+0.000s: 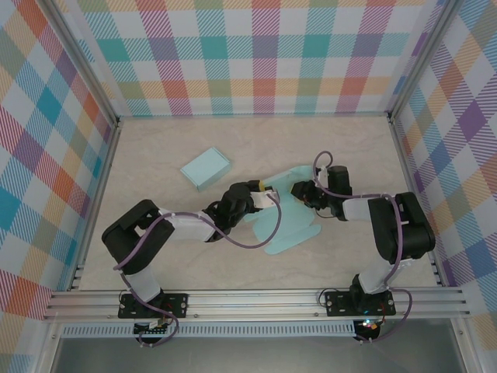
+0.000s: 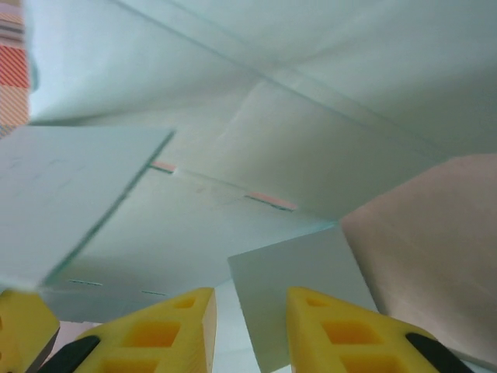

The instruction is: Fold the paper box

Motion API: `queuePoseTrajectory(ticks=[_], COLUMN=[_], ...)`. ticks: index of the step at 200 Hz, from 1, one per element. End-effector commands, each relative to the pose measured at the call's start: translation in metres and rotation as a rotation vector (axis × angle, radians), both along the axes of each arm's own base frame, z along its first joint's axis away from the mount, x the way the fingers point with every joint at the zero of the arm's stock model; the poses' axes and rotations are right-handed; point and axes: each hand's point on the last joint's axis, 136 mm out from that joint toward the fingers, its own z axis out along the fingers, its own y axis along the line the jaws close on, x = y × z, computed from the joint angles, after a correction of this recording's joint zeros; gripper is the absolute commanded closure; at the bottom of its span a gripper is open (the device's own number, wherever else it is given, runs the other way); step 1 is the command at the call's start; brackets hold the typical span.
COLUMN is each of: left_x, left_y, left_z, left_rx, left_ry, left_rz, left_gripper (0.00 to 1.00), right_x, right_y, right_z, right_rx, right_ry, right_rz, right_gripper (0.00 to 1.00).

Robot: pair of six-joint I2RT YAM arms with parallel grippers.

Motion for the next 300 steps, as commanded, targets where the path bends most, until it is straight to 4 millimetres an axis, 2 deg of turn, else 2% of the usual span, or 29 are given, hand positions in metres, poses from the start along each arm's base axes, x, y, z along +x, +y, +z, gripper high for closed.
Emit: queuePoseTrajectory(ticks=[1,28,46,67,123,146,167,191,219,232,263,300], left_x=[0.004,0.003,0.001,-0.004,-0.015,-0.021,-0.025,-0.027,-0.024,-0.024,-0.024,-0.022], left_y=[-0.012,-0.011,-0.009,-0.007,-0.009,-0.016,-0.022,-0.026,-0.026,-0.026,-0.027,-0.026], left_z=[0.016,0.014,0.015,0.016,0.01,0.01,0.004,-0.005,-0.013,-0.015,-0.013,-0.012], left_rx=[-0.048,-0.036,-0.013,0.013,0.185,0.24,0.287,0.343,0.374,0.378,0.379,0.385], left_ry=[-0.036,-0.044,-0.061,-0.077,-0.21,-0.266,-0.287,-0.312,-0.323,-0.322,-0.329,-0.342], left_rz=[-0.004,-0.005,-0.013,-0.035,-0.081,-0.102,-0.125,-0.136,-0.133,-0.134,-0.135,-0.123], left_gripper=[0.9,0.9,0.9,0.9,0.92,0.92,0.92,0.92,0.92,0.92,0.92,0.92], right_x=[0.0,-0.002,-0.006,-0.013,-0.028,-0.021,-0.006,0.018,0.049,0.062,0.086,0.087], right_y=[0.006,0.007,0.005,-0.005,-0.065,-0.094,-0.115,-0.13,-0.14,-0.136,-0.12,-0.097], right_z=[-0.001,-0.013,-0.008,0.005,0.051,0.072,0.084,0.079,0.051,0.039,0.023,0.014], right_rx=[0.006,0.014,0.001,-0.052,-0.206,-0.251,-0.246,-0.227,-0.224,-0.197,-0.083,-0.018], right_ry=[0.001,0.044,0.042,0.035,-0.024,-0.066,-0.07,-0.04,0.026,0.048,0.049,0.052], right_rz=[-0.001,-0.008,-0.001,-0.012,-0.14,-0.203,-0.221,-0.21,-0.195,-0.166,-0.083,-0.002], right_gripper=[0.7,0.69,0.68,0.66,0.62,0.6,0.6,0.6,0.6,0.61,0.62,0.63])
